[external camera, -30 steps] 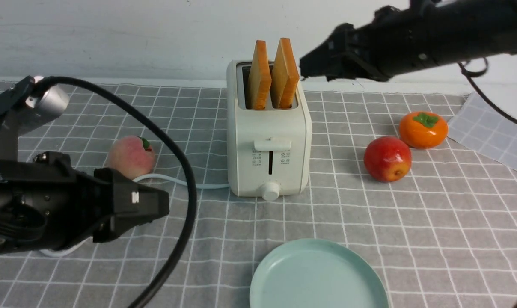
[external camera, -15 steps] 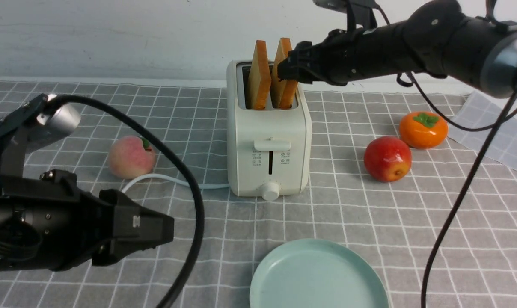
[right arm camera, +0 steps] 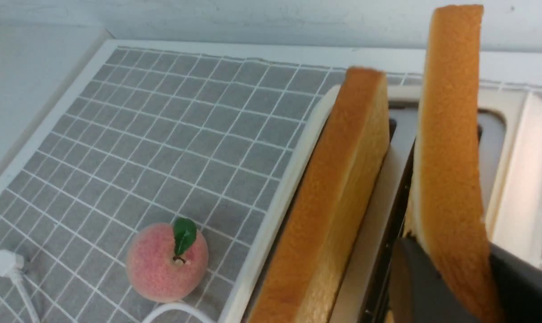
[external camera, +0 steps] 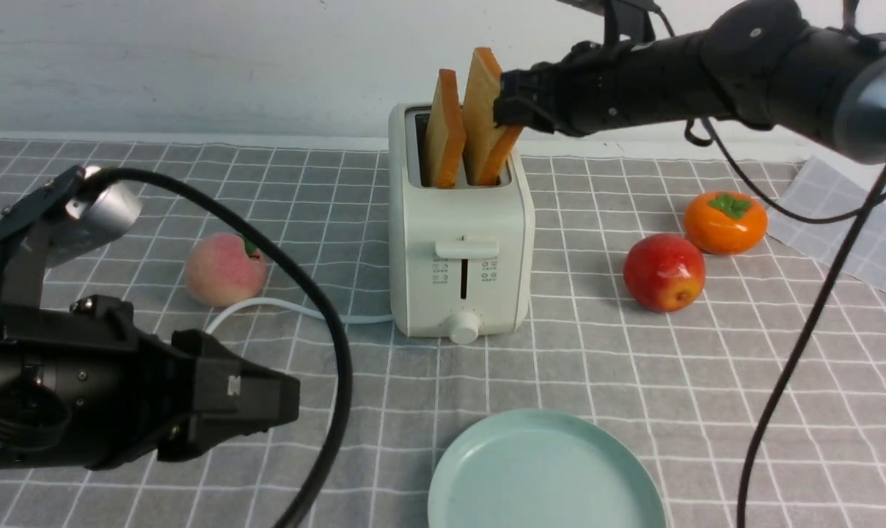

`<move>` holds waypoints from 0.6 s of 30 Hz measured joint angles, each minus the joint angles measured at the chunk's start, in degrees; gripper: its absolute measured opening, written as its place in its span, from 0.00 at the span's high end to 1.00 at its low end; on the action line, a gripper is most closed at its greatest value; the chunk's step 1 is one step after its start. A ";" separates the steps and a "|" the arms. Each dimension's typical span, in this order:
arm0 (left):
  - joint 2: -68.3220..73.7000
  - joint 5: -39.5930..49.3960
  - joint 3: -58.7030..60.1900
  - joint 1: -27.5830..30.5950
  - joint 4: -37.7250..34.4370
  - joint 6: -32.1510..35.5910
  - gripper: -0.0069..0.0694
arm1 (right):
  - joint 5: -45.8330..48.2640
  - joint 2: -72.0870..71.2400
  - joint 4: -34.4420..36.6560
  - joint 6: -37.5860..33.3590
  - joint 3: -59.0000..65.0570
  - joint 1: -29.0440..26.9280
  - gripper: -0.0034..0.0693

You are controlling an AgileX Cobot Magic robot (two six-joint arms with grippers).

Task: Take toasted bread from bread machine on grey coffee table place on plate.
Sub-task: 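Grasp the toast slice in the toaster and pull it up out of the slot with the right gripper, then place the held slice of bread on top of the slice on the plate with the right gripper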

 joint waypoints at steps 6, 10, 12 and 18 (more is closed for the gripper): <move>0.00 0.05 0.00 0.00 0.00 0.00 0.60 | 2.90 -7.67 0.57 0.00 0.00 -3.67 0.78; 0.00 0.05 0.00 0.00 0.00 0.00 0.60 | 15.37 -15.94 -0.34 0.00 -0.04 -9.72 0.78; 0.00 0.05 0.00 0.00 0.00 0.00 0.60 | 22.72 -18.12 -1.52 0.00 -0.11 -12.53 0.78; 0.00 0.12 0.00 0.00 0.00 0.00 0.60 | 40.71 -20.54 -4.76 1.60 4.92 -15.35 0.78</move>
